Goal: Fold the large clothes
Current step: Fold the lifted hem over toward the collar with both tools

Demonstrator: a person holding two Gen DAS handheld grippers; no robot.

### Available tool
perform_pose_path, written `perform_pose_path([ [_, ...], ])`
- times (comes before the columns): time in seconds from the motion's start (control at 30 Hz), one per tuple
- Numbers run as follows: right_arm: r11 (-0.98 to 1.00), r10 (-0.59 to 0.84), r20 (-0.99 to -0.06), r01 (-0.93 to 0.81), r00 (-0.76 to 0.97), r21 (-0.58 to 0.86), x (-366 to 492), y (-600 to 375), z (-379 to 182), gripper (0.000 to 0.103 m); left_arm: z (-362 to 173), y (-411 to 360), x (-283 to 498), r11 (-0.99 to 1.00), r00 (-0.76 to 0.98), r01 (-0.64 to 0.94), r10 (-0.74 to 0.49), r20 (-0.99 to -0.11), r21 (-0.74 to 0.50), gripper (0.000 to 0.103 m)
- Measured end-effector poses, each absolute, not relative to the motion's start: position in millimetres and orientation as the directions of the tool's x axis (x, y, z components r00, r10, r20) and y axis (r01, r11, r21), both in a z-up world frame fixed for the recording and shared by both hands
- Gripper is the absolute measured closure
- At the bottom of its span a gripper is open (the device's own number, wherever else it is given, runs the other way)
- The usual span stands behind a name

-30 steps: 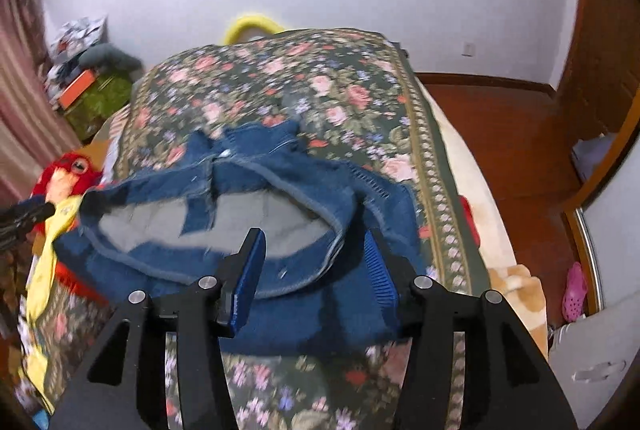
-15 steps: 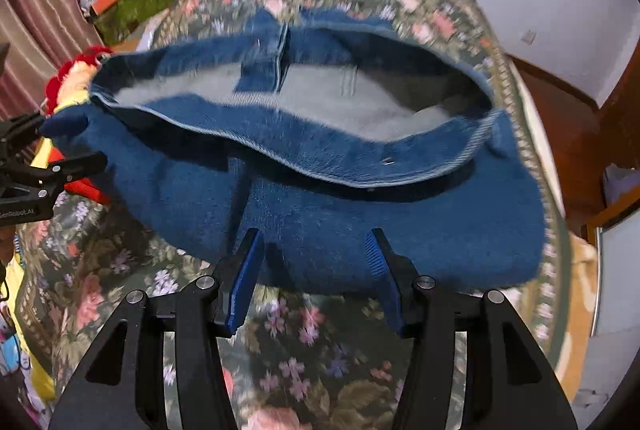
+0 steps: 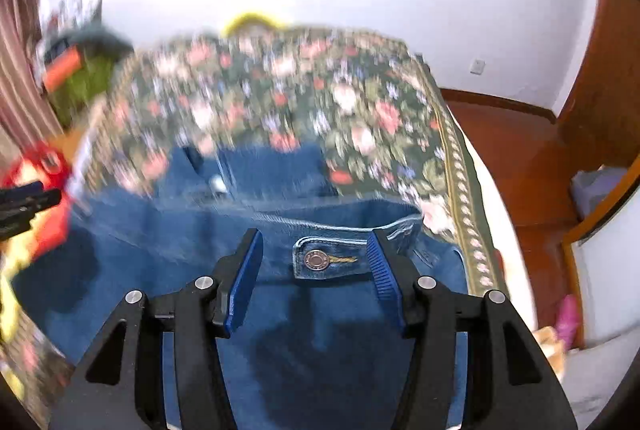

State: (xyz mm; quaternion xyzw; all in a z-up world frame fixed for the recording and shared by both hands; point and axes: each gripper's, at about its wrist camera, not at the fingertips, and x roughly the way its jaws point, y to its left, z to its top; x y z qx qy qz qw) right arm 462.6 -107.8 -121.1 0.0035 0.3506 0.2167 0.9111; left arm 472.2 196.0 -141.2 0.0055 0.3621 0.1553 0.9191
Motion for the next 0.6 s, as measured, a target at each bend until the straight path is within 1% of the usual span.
perform_pose_path([
  [0.03,0.899,0.413,-0.634,-0.402,0.653,0.171,456.5,-107.6,-121.9,0.053,-134.5,196.8,465.1,0.954,0.712,-0.275,0.287,-0.641,0.121,0.030],
  [0.1,0.888,0.434,-0.631,-0.423,0.643,0.179,447.9,-105.2,-125.9,0.053,-131.1,194.7,457.1,0.954,0.727,-0.267,0.291,-0.622,0.133,0.029],
  [0.17,0.872,0.452,-0.643,-0.459,0.618,0.172,436.6,-96.7,-132.4,0.053,-134.2,186.8,448.7,0.960,0.731,-0.233,0.278,-0.623,0.155,0.029],
  [0.3,0.837,0.480,-0.657,-0.528,0.581,0.145,414.7,-74.9,-142.8,0.053,-152.2,159.7,434.8,0.975,0.716,-0.132,0.220,-0.663,0.181,0.029],
  [0.43,0.794,0.508,-0.680,-0.594,0.529,0.131,397.5,-52.0,-158.0,0.053,-178.9,130.0,425.4,0.983,0.691,-0.045,0.159,-0.705,0.178,0.028],
  [0.5,0.788,0.493,-0.706,-0.605,0.508,0.115,397.8,-45.9,-168.7,0.053,-195.7,119.8,423.5,0.982,0.666,-0.009,0.145,-0.732,0.187,0.028],
  [0.57,0.795,0.447,-0.737,-0.603,0.508,0.066,399.4,-43.9,-182.8,0.053,-210.5,118.5,423.4,0.978,0.629,0.021,0.148,-0.763,0.207,0.028],
  [0.6,0.801,0.426,-0.745,-0.596,0.514,0.047,400.0,-46.9,-190.1,0.053,-221.7,121.4,423.4,0.977,0.594,0.044,0.144,-0.792,0.210,0.028],
])
